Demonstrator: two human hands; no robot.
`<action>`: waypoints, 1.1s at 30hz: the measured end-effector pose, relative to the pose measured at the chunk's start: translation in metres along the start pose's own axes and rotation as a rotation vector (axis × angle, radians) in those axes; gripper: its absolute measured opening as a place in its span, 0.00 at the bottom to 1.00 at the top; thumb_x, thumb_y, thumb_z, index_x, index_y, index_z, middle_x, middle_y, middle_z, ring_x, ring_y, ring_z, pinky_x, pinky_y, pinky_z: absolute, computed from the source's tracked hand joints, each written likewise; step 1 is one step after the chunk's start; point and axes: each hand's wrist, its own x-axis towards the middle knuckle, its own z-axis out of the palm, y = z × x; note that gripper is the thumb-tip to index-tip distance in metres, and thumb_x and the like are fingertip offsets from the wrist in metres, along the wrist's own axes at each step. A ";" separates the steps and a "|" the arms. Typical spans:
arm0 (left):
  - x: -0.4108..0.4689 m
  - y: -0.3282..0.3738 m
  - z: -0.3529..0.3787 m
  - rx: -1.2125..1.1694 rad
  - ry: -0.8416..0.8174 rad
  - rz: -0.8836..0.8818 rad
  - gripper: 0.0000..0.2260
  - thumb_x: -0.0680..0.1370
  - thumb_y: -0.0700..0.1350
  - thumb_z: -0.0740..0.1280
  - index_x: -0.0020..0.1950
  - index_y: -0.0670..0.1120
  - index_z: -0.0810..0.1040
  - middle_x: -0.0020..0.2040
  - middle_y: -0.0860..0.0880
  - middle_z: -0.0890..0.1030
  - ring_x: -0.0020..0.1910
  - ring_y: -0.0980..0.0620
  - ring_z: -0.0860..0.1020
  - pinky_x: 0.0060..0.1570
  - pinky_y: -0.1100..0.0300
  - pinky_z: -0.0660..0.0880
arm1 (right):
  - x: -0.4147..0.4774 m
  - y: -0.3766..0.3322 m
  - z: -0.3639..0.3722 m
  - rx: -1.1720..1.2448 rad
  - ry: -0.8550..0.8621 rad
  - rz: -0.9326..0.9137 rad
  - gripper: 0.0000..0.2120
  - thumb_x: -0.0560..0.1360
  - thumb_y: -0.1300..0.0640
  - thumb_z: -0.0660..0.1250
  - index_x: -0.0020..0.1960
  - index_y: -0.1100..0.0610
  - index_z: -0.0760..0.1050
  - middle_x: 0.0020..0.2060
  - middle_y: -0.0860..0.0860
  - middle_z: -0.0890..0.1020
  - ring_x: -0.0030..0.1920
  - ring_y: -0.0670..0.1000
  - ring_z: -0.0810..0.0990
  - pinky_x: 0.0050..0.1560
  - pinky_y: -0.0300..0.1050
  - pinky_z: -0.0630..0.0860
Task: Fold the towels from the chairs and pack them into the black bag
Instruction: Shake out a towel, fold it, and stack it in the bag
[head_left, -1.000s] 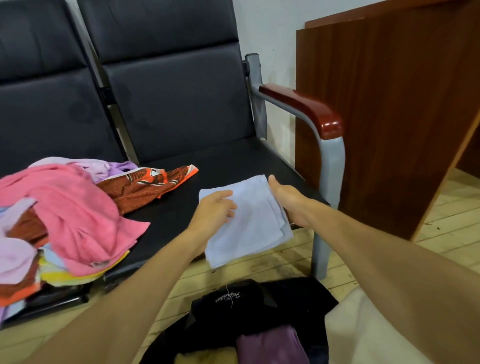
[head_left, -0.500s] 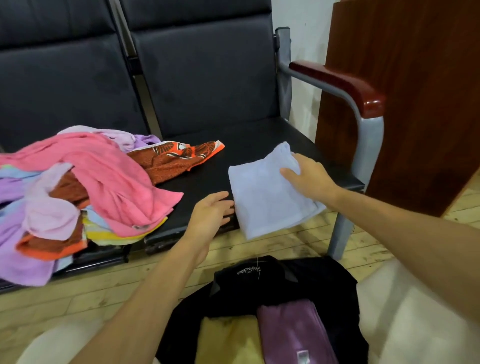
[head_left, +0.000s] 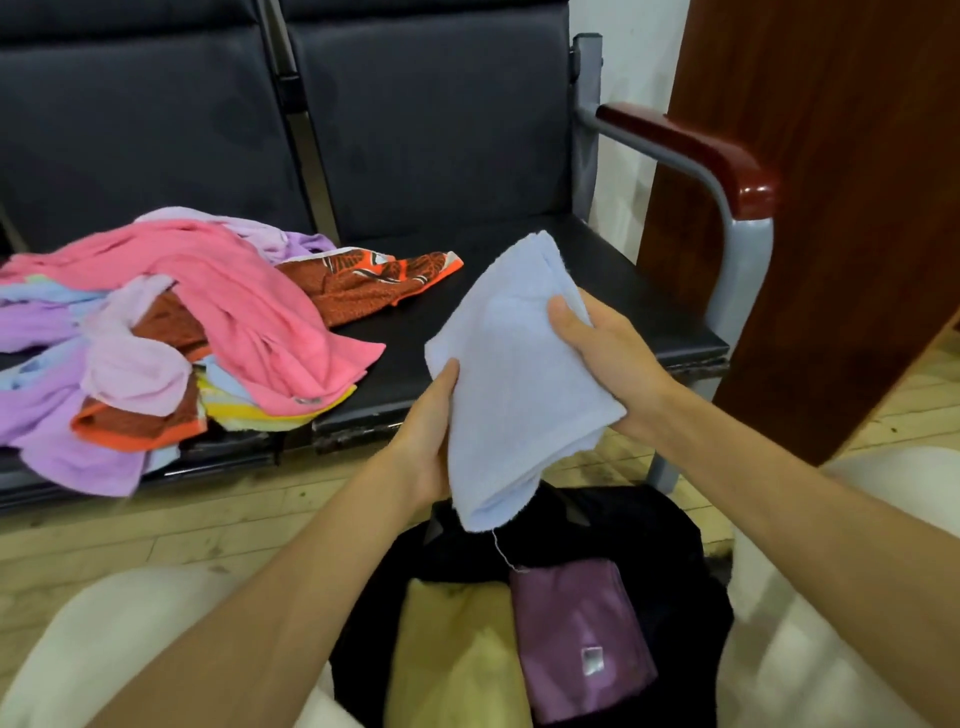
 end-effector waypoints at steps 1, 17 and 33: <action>-0.003 -0.005 -0.002 -0.034 -0.040 -0.034 0.23 0.77 0.61 0.62 0.62 0.47 0.79 0.57 0.45 0.82 0.56 0.45 0.80 0.57 0.49 0.74 | -0.003 0.002 -0.001 0.023 -0.009 0.028 0.09 0.81 0.49 0.60 0.59 0.46 0.75 0.54 0.51 0.83 0.53 0.51 0.83 0.53 0.48 0.81; 0.010 -0.107 -0.028 0.627 0.185 0.048 0.08 0.77 0.42 0.63 0.55 0.50 0.75 0.52 0.47 0.82 0.50 0.47 0.81 0.52 0.48 0.79 | -0.060 0.157 -0.076 -0.460 -0.195 0.441 0.22 0.83 0.58 0.57 0.76 0.52 0.62 0.66 0.49 0.74 0.64 0.51 0.75 0.65 0.49 0.73; 0.086 -0.264 -0.075 0.783 0.226 -0.189 0.24 0.82 0.42 0.58 0.77 0.48 0.56 0.72 0.46 0.67 0.69 0.44 0.68 0.68 0.48 0.67 | -0.093 0.299 -0.106 -0.679 -0.229 0.748 0.28 0.83 0.60 0.56 0.79 0.54 0.48 0.77 0.54 0.58 0.76 0.56 0.58 0.72 0.46 0.57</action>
